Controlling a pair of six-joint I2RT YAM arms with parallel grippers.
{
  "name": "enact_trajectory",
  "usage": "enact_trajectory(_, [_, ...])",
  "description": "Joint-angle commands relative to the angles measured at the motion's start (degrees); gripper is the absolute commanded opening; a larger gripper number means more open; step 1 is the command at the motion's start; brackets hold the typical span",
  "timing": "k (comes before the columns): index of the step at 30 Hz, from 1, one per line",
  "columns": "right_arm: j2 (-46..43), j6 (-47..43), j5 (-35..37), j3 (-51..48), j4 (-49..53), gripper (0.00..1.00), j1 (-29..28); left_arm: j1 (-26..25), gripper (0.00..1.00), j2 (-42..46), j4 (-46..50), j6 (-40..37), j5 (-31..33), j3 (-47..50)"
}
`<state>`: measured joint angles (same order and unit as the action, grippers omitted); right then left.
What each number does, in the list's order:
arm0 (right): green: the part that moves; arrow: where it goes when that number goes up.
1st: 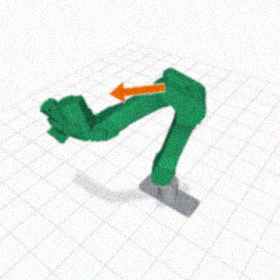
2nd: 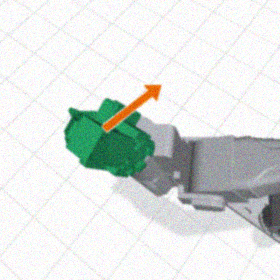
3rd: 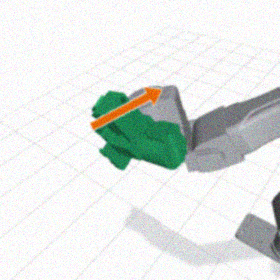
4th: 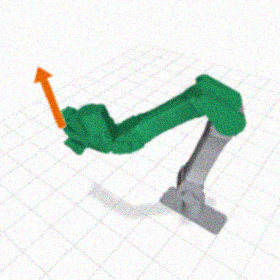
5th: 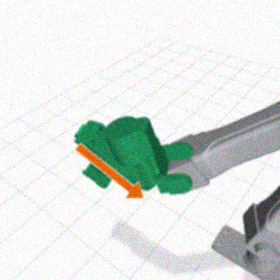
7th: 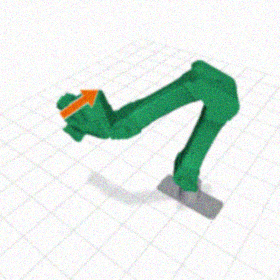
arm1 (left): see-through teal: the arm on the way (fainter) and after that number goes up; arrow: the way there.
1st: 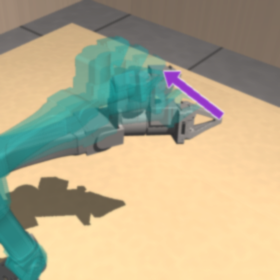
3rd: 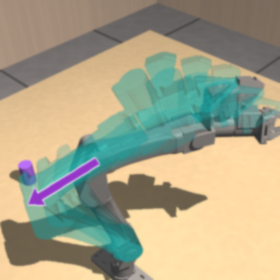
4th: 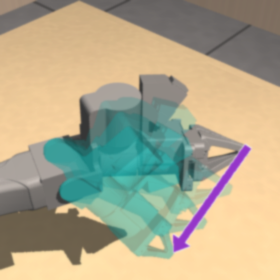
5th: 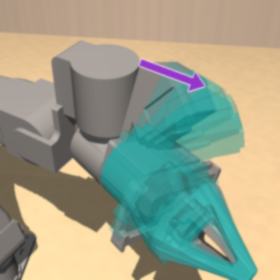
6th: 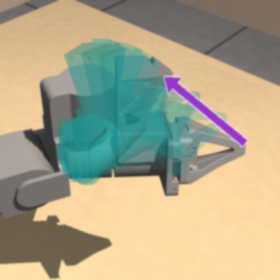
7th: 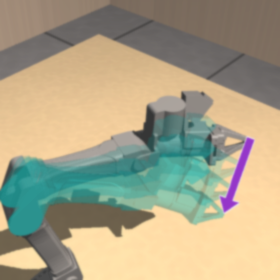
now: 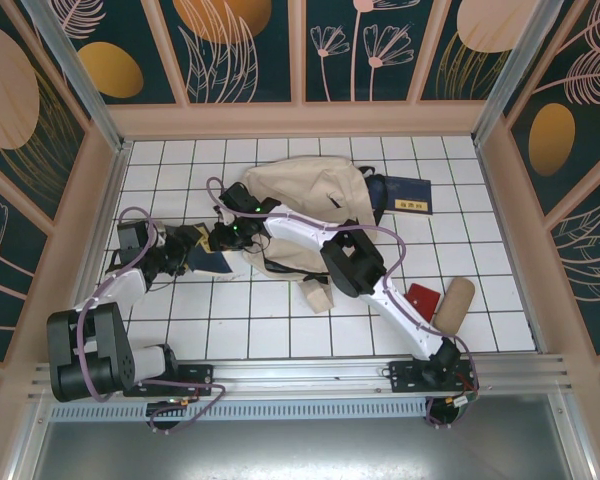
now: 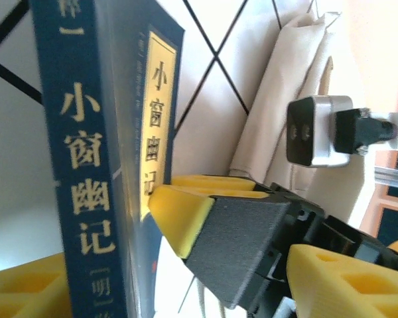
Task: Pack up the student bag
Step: Pick up the book from the middle-left of the table.
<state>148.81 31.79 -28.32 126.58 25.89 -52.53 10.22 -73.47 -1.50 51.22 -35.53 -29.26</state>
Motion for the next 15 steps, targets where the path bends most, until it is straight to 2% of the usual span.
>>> enact_trajectory(1, [0.5,0.6,-2.2,-1.2,-0.5,0.25,-0.6,-0.4,0.63,-0.3,2.6,-1.8,1.3,-2.3])
enact_trajectory(5, [-0.3,0.1,-1.6,0.7,1.0,0.26,0.0,-0.4,0.44,-0.4,3.6,-2.2,1.9,-2.3])
enact_trajectory(7, [-2.0,-0.4,-1.3,1.6,1.5,0.29,0.6,-0.4,0.25,0.1,4.8,-3.1,2.7,-3.4])
enact_trajectory(10, [-6.1,-1.1,-1.5,1.7,1.9,0.38,2.0,-0.4,0.09,1.9,9.1,-6.1,6.1,-6.8])
enact_trajectory(13, [-12.5,-1.6,-1.0,-1.7,0.3,0.43,3.7,-0.4,0.04,4.9,11.1,-7.7,7.7,-10.0])
enact_trajectory(15, [-18.0,-1.6,-1.2,-6.7,-3.1,0.48,4.9,-0.4,0.03,6.3,10.9,-7.7,6.6,-12.1])
